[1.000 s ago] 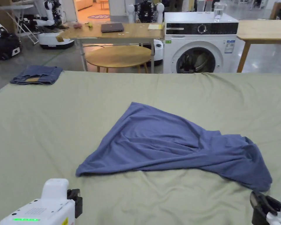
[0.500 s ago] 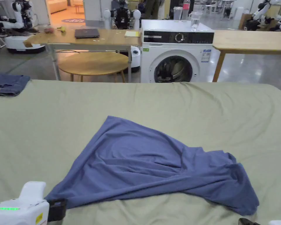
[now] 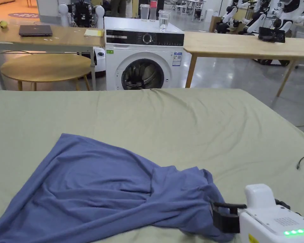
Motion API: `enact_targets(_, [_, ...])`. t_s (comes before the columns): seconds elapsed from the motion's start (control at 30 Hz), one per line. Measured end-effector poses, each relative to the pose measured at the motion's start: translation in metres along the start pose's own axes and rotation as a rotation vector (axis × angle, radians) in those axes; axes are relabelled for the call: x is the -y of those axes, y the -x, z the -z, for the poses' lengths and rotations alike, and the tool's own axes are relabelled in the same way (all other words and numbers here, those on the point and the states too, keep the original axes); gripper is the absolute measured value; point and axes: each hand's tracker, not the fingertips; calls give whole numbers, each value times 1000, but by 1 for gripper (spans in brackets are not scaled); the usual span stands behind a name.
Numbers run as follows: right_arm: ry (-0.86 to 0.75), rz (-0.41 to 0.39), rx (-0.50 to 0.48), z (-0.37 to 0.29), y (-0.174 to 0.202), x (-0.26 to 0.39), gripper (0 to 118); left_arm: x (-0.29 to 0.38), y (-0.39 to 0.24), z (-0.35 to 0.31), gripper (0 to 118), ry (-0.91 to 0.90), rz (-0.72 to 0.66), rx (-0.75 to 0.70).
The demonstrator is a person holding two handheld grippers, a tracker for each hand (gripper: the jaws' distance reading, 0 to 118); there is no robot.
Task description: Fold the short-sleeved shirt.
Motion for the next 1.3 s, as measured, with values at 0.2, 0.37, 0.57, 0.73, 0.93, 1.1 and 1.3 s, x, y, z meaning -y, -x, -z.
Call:
enact_targets(0.2, [77, -85, -58, 46, 16, -9, 63, 4, 6, 15, 1, 34, -12, -1])
enact_targets(0.37, [56, 6, -66, 32, 8, 1, 0, -2, 7, 13, 1, 33, -11, -7])
enact_targets(0.57, [-41, 33, -110, -14, 0, -36, 0, -23, 9, -5, 1, -33, 22, -41])
enact_targets(0.73, [-194, -47, -120, -59, 5, -100, 0, -77, 23, -56, 1, -187, 12, -93])
enact_targets(0.93, [-342, -115, -118, -97, 9, -191, 0, -158, 37, -111, 0, -313, 13, -128])
enact_targets(1.1, [-416, -88, -118, -113, 1, -265, 0, -216, 39, -142, 0, -375, 39, -171])
enact_targets(1.3, [-484, -95, -77, -127, 1, -334, 0, -279, 44, -177, 0, -450, 21, -190])
